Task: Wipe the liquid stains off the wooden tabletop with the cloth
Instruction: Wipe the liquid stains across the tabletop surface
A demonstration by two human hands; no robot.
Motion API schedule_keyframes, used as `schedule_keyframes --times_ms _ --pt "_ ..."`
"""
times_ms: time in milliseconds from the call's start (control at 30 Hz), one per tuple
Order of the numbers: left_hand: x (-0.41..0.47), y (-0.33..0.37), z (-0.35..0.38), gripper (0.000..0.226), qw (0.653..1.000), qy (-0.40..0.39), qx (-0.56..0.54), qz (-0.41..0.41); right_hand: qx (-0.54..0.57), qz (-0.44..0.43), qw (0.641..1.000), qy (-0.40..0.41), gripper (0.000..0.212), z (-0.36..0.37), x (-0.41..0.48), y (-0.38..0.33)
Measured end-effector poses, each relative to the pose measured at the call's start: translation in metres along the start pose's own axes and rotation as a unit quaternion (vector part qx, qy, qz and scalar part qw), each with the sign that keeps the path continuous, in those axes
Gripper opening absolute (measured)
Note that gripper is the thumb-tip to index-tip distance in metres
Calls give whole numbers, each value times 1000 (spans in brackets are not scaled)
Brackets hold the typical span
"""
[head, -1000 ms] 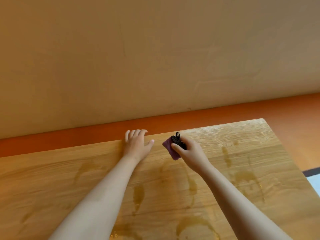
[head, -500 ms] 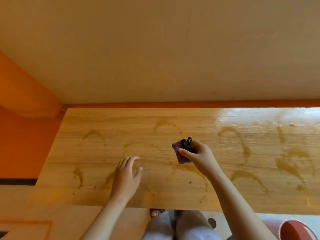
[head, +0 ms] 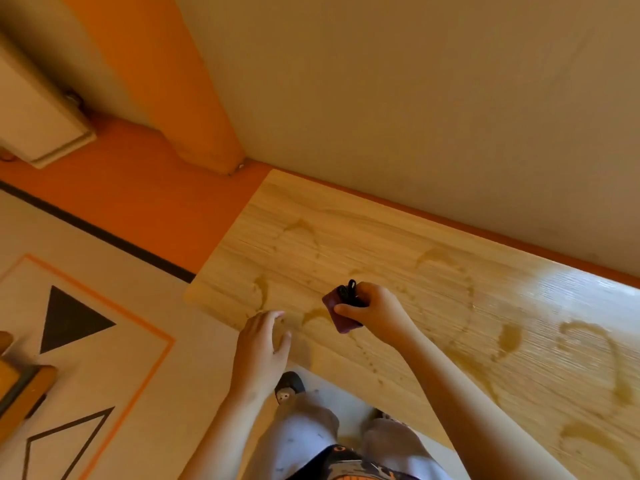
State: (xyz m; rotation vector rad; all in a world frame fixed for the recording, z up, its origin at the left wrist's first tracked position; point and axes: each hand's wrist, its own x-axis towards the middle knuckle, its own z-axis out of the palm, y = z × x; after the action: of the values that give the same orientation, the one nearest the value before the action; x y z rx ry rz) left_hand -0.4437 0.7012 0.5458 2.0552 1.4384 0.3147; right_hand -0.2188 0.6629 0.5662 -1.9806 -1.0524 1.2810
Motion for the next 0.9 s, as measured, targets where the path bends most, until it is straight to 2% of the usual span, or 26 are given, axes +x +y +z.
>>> schedule_keyframes --times_ms 133,367,433,500,600,733,900 --pt "30 -34 -23 33 999 21 -16 -19 -17 6 1000 -10 26 28 34 -28" --pt "123 -123 -64 32 999 5 25 27 -2 55 997 46 27 97 112 -87" --pt "148 -146 -72 34 999 8 34 30 -23 68 997 28 28 117 134 -106" --pt "171 -158 -74 40 999 20 28 -4 -64 74 995 4 30 128 154 -124" --pt "199 -161 -67 46 998 22 23 -61 -108 74 991 -2 29 127 182 -144" --pt "212 -170 -50 48 992 -7 49 -117 -129 72 989 32 27 104 219 -159" --pt "211 -174 -45 29 991 -1 97 -90 -130 54 987 77 23 80 268 -158"
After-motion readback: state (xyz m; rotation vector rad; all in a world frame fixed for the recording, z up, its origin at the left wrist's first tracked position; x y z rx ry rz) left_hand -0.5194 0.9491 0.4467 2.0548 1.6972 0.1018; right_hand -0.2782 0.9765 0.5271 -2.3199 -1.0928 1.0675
